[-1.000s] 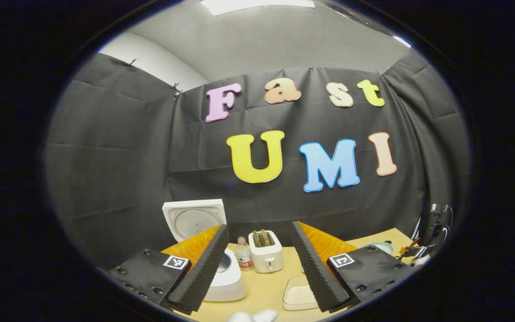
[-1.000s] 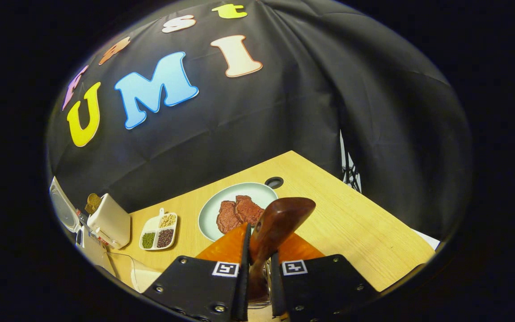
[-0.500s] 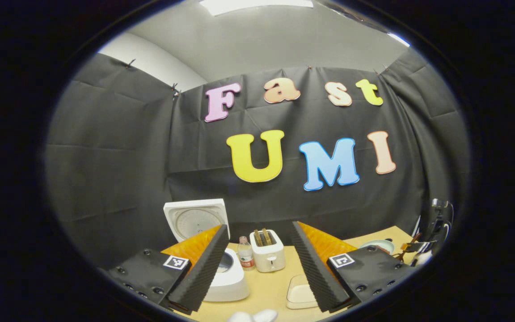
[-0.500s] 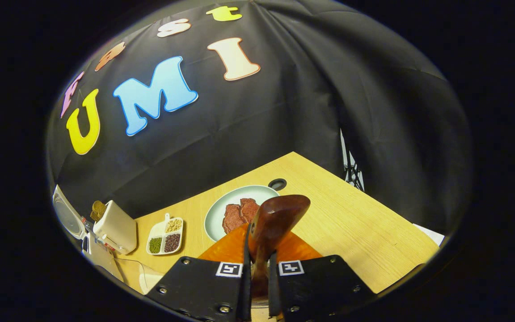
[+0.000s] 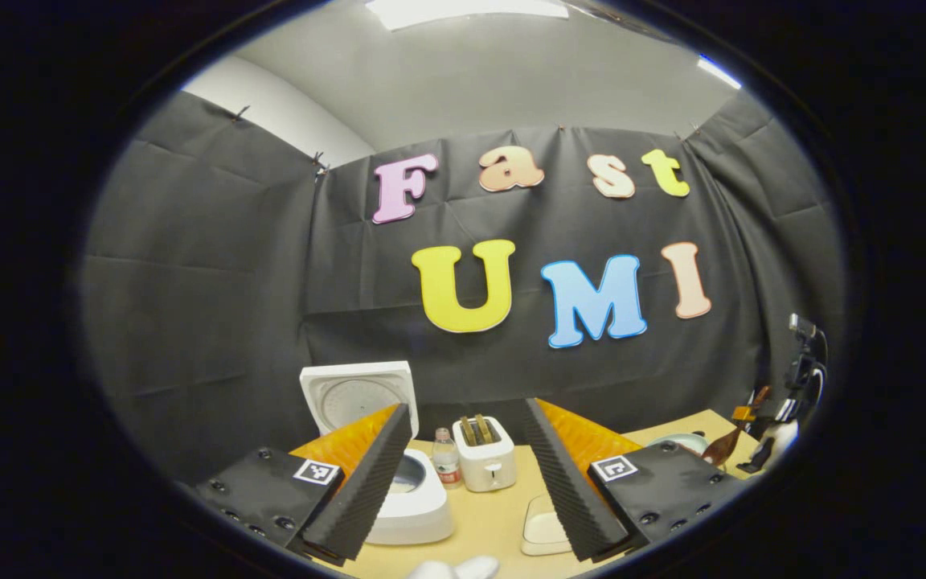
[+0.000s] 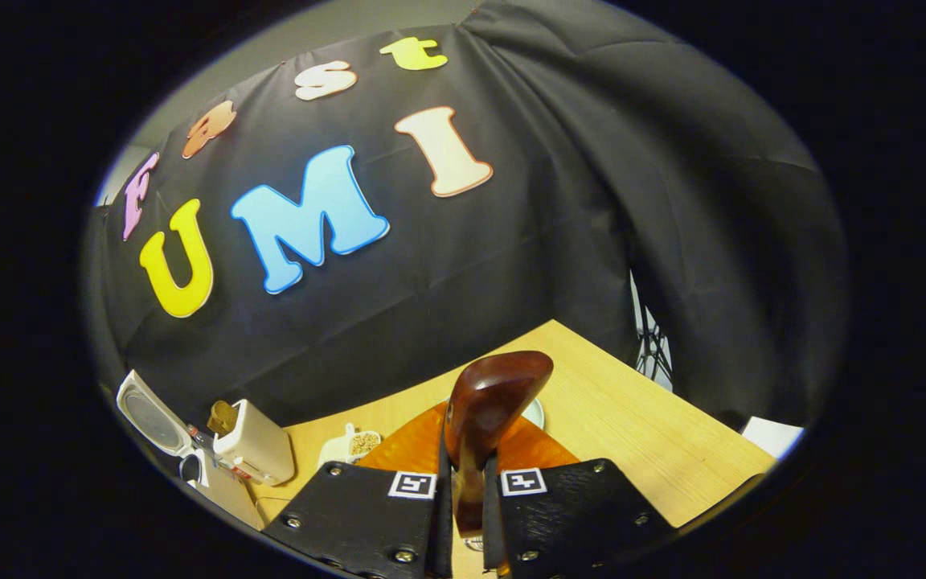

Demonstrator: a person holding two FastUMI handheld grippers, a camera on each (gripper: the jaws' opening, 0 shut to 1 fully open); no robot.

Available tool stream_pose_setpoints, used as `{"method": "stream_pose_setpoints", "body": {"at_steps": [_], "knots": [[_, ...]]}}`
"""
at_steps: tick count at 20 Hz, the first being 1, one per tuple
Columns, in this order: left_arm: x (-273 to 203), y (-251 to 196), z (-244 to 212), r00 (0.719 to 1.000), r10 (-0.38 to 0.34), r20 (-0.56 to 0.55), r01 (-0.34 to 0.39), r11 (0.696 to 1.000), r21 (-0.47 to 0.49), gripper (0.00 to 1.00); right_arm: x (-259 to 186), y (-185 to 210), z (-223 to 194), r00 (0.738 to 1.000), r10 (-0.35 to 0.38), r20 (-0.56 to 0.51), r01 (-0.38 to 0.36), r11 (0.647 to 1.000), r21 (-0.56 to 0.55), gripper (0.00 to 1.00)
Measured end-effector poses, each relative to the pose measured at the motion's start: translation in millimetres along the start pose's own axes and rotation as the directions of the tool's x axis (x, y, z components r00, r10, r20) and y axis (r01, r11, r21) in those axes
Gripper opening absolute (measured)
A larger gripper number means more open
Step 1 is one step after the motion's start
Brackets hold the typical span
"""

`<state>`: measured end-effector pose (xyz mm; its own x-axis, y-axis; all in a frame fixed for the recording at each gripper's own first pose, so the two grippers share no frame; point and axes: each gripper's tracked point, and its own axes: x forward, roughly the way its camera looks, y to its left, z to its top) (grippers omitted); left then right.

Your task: Close the left gripper, press the button to open the rice cooker; take a wooden spoon from the chopstick holder with the right hand, scoop a spoonful of rice and pour it into the rice cooker, then put the wooden spoon back into the chopstick holder.

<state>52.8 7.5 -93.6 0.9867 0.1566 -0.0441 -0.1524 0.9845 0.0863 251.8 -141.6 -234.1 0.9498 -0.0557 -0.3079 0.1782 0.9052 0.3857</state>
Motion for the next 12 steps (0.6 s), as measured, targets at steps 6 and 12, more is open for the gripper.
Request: {"method": "stream_pose_setpoints", "body": {"at_steps": [6,12], "knots": [[-3,36,-5,0.999,0.032,-0.003,-0.032,0.999,-0.014,0.98,-42,102,23,0.988,0.154,0.02,-0.153,0.988,-0.031,0.15],[-6,66,-19,0.999,0.033,-0.028,-0.034,0.998,-0.051,0.99,-65,188,-15,0.962,0.271,-0.036,-0.271,0.963,-0.007,0.15]]}}
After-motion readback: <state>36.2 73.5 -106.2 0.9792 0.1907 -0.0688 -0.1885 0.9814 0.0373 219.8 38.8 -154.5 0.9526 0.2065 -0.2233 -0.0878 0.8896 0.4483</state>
